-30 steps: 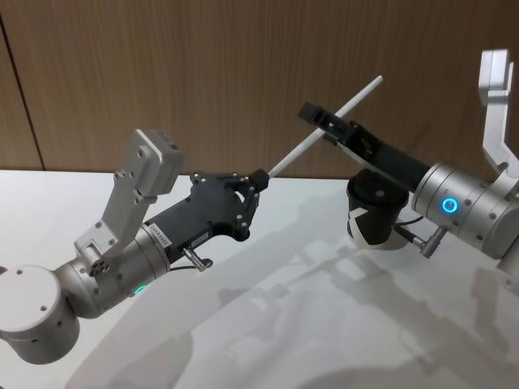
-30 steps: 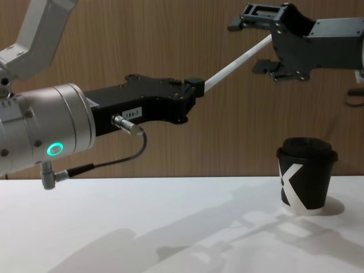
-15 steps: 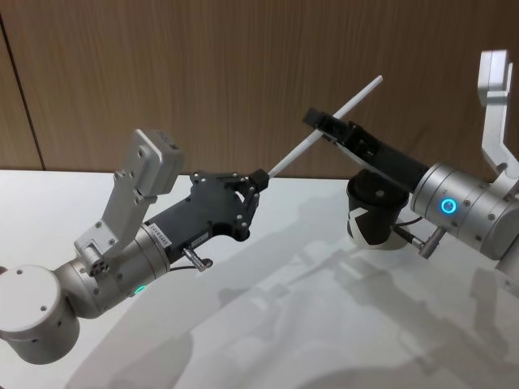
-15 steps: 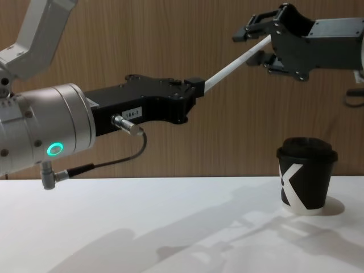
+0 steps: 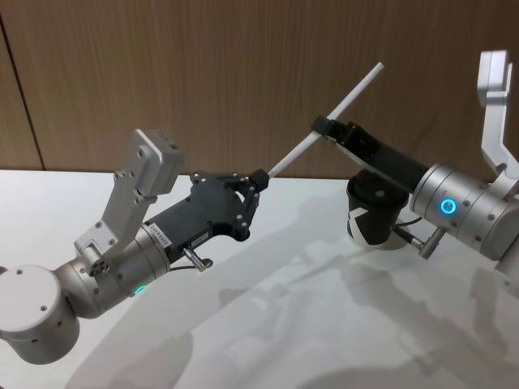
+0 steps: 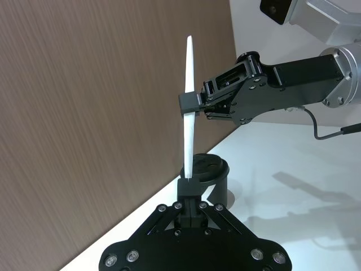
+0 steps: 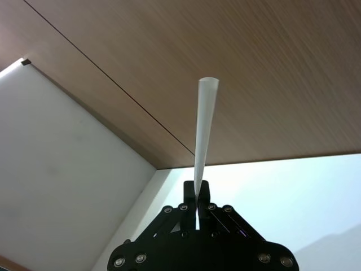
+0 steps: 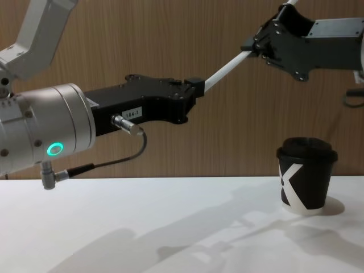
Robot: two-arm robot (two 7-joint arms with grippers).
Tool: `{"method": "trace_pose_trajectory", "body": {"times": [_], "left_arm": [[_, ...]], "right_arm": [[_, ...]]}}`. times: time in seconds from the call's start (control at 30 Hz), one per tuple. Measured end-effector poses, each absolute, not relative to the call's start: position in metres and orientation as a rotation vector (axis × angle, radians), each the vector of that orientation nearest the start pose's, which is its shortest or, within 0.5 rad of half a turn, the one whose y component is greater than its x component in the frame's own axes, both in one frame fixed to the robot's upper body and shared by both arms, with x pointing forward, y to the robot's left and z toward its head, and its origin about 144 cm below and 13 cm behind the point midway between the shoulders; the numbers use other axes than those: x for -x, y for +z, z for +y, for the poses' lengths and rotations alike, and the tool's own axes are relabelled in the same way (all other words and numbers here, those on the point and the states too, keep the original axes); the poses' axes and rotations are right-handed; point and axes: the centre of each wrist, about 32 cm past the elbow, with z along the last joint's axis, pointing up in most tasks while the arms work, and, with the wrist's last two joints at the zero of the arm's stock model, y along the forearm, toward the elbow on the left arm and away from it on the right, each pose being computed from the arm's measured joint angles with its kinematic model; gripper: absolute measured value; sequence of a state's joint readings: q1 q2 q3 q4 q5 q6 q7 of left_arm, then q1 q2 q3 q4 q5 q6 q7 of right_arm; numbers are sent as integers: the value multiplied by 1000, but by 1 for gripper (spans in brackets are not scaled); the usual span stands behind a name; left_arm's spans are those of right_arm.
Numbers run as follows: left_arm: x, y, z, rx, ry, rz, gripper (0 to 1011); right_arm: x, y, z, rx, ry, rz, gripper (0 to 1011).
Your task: Pick up the straw with one hand, pass it to the other hand, and insert it into the cup.
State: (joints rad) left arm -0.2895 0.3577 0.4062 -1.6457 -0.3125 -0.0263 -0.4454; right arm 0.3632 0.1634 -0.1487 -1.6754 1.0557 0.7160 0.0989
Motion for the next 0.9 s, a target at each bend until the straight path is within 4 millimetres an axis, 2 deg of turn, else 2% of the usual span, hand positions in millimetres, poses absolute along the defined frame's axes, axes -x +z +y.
{"method": "trace_pose_trajectory", "body": {"times": [0.13, 0.47, 0.77, 0.8, 0.9], "left_arm": [[-507, 1237, 202, 63, 718, -257, 0], [-507, 1237, 202, 63, 718, -257, 19], [-507, 1237, 202, 63, 718, -257, 252], [-507, 1237, 202, 63, 718, -257, 310], [-507, 1237, 202, 63, 718, -257, 389]], "right_arm": [[-529, 1299, -218, -285, -778, 703, 10], [-529, 1299, -218, -285, -778, 703, 6], [-528, 1299, -215, -288, -775, 695, 6], [-528, 1299, -214, -288, -774, 693, 6], [-528, 1299, -213, -284, -775, 680, 6]]}}
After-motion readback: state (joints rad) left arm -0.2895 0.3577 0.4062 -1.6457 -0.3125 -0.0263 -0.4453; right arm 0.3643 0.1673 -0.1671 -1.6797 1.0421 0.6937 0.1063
